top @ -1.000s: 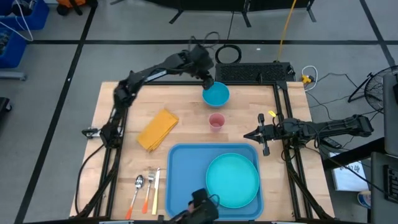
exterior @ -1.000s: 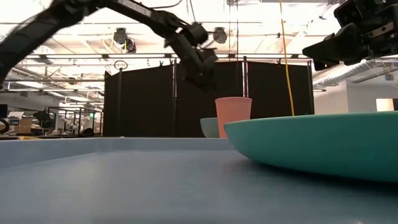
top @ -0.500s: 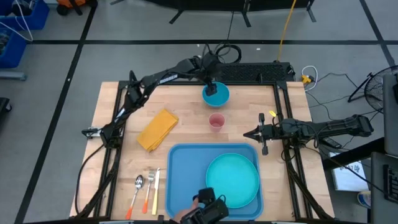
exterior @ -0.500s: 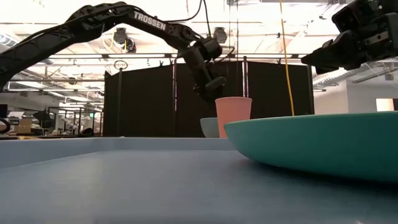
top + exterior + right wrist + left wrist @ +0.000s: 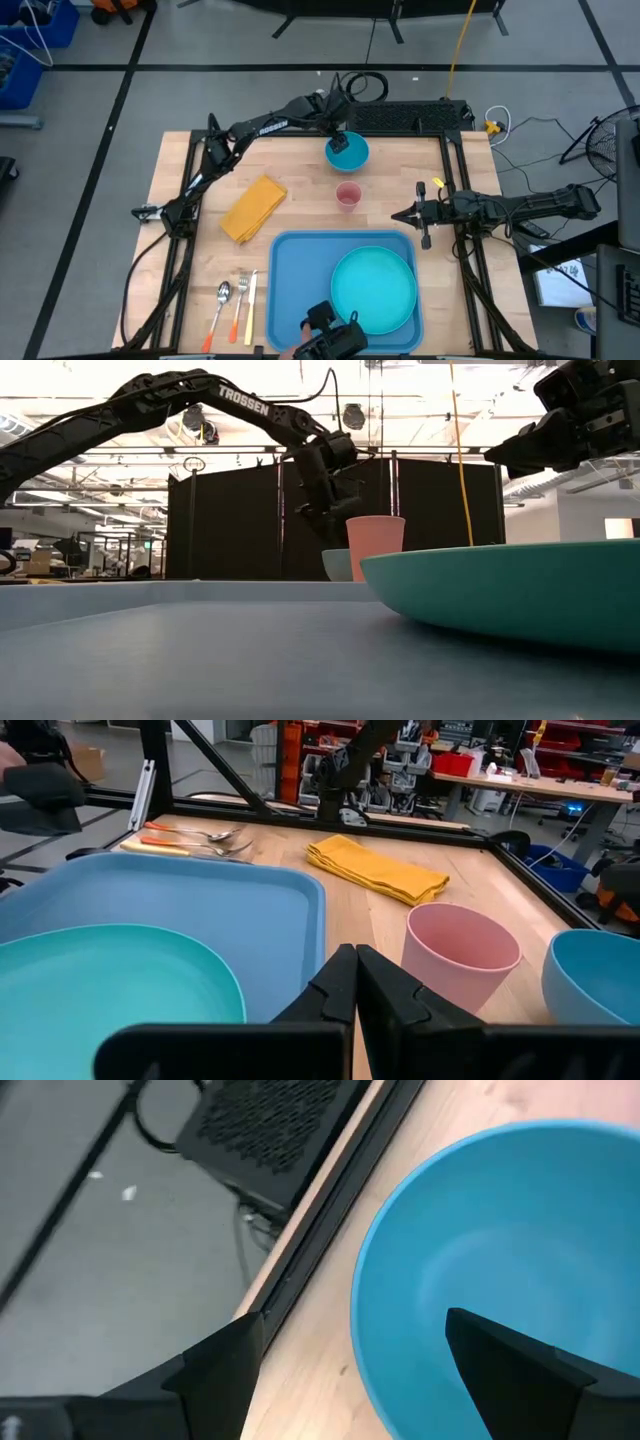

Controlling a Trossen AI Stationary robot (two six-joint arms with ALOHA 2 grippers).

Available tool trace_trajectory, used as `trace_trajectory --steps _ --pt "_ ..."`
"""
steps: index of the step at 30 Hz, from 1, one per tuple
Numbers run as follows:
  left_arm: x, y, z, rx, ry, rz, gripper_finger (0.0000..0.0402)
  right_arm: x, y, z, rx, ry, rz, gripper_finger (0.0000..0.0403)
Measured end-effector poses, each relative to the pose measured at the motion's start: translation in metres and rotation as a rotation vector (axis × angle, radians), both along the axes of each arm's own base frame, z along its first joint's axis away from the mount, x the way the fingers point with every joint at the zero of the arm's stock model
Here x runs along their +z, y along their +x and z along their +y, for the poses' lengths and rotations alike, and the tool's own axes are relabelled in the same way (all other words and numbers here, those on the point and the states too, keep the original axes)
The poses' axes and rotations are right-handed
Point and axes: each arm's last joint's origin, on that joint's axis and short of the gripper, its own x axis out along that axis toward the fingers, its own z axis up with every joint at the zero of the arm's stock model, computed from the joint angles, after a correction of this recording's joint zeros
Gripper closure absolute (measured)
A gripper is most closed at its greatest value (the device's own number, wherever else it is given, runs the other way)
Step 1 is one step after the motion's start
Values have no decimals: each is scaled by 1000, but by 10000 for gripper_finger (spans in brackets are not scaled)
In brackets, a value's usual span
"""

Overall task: Set up tray
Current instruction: Put the blue bowl on top of the green plate

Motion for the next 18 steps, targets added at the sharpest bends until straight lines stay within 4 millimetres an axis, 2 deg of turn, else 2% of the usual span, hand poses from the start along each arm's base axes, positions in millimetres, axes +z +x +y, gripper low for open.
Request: trace_trajectory --steps 4,9,15,18 --pt "0 3 -5 9 61 41 82 0 0 0 0 1 0 403" --pt "0 2 -4 67 54 22 82 0 0 0 -1 8 0 403" --pt "-2 -9 6 212 -92 -33 82 0 0 0 -3 17 -1 403" --pt "-3 -13 11 259 -109 -31 82 0 0 0 -3 17 -4 403"
